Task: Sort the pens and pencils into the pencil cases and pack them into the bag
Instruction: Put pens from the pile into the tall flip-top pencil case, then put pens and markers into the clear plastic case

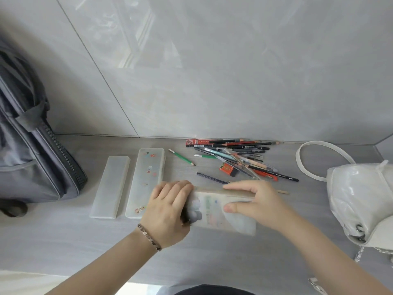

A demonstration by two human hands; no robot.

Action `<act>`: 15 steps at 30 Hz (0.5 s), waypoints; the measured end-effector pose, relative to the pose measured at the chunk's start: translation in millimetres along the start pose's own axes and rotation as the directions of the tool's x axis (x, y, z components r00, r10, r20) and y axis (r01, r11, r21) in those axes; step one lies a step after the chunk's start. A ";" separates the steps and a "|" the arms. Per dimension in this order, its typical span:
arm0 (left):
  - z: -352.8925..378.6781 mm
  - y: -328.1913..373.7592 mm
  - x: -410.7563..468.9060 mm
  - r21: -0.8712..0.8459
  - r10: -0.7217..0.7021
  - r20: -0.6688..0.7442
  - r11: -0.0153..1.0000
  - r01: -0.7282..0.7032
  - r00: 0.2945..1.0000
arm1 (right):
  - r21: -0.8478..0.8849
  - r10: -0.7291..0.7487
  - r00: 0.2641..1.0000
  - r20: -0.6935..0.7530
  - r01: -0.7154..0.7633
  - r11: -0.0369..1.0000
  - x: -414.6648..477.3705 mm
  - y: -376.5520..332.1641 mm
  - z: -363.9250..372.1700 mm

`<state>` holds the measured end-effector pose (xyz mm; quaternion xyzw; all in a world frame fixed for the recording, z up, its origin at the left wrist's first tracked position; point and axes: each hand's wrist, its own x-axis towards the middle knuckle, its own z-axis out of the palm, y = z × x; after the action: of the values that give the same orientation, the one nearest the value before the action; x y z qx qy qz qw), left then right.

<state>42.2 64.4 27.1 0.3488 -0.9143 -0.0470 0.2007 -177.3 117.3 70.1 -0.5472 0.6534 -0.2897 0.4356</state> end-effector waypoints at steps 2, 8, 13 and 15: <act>3.1 -2.4 -8.0 -0.072 -0.174 0.130 0.980 0.184 0.976 | 0.109 0.015 0.989 -0.147 0.001 0.994 9.6 -6.1 5.1; -15.6 -12.8 -2.9 -0.644 -0.797 0.347 0.181 0.743 0.495 | 0.409 0.122 0.937 -0.329 0.025 0.912 22.4 -3.4 13.5; -22.1 -85.0 4.0 -0.210 -0.972 0.188 0.100 0.973 0.140 | 0.283 0.165 0.981 -0.107 -0.129 0.950 20.7 14.8 28.8; -15.7 -97.5 0.2 -0.004 -0.977 0.182 0.115 0.993 0.113 | 0.243 0.188 0.981 -0.036 -0.174 0.954 19.1 17.5 34.1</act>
<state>108.6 -8.2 19.5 0.8493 -0.4592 -0.2484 0.0788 -155.6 106.2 34.9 -0.4196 0.6738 -0.3412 0.5035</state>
